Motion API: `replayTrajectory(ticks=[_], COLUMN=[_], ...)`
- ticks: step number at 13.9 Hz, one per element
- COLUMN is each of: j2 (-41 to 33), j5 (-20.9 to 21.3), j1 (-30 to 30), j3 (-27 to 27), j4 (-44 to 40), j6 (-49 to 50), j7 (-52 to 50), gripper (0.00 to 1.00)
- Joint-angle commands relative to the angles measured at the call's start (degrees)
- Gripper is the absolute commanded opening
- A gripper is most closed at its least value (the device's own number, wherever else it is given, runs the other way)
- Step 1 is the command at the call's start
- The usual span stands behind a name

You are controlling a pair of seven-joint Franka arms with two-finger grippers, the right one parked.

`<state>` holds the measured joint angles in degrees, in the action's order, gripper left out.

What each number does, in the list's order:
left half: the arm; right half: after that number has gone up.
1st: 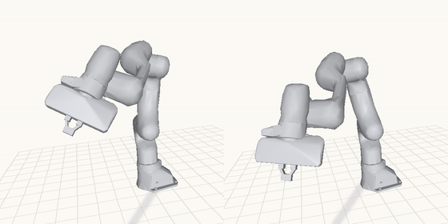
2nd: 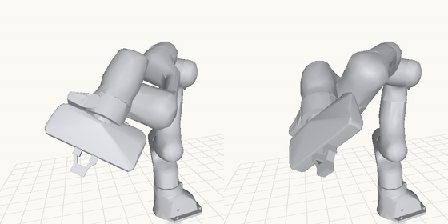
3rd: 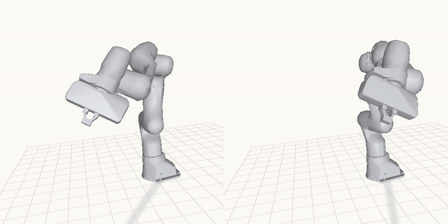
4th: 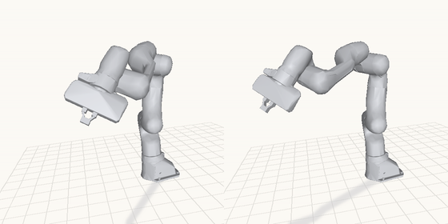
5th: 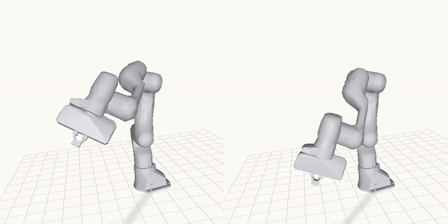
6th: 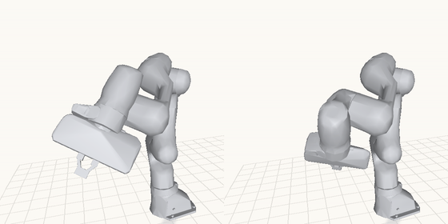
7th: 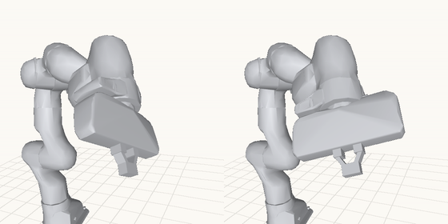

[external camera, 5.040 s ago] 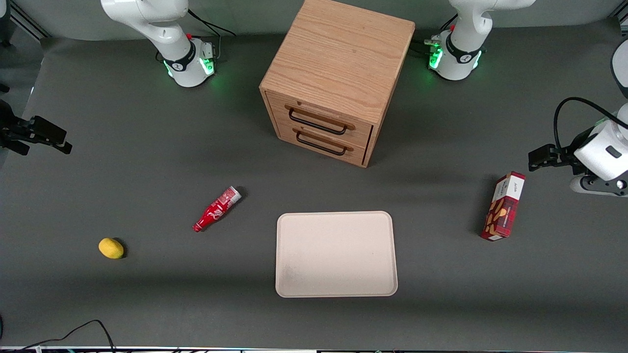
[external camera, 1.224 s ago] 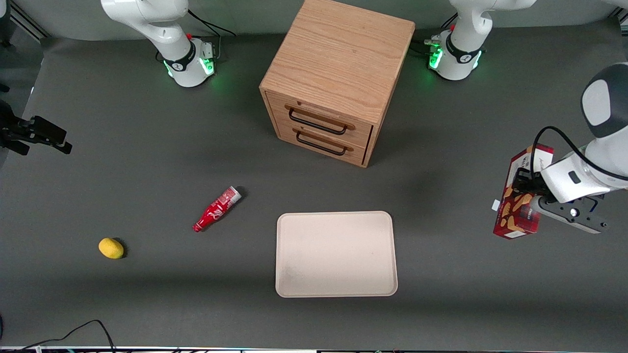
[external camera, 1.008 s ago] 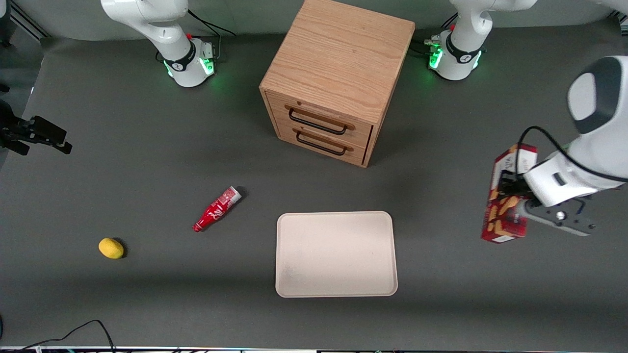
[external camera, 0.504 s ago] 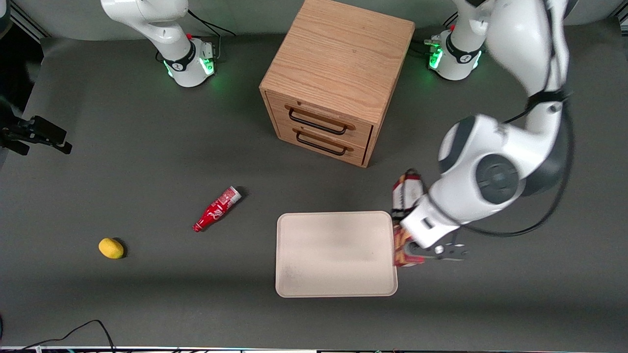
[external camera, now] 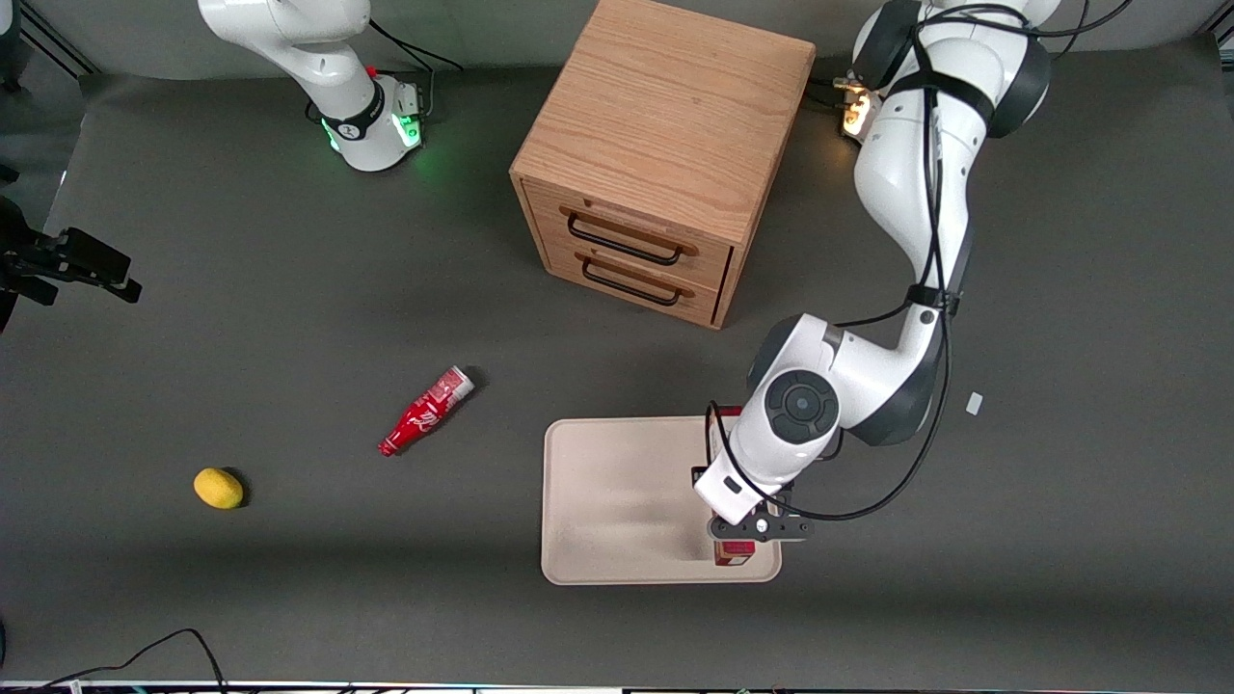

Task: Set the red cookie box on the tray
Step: 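Lower the box onto the tray's corner and open the left gripper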

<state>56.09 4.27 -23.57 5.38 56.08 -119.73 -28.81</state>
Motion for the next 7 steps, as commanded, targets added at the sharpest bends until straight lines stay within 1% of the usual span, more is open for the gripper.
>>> replayTrajectory(ticks=[1,6,7], j2=[2.2,3.8,3.9], j5=[1.7,1.7,1.7], j1=[-0.3,-0.2,-0.2], j3=[-0.5,-1.1,-1.1], j4=[-3.2,-3.1,-2.9], j6=[0.4,-0.1,-0.1], j7=[-0.9,-0.6,-0.6], gripper=[0.03,0.03,0.04])
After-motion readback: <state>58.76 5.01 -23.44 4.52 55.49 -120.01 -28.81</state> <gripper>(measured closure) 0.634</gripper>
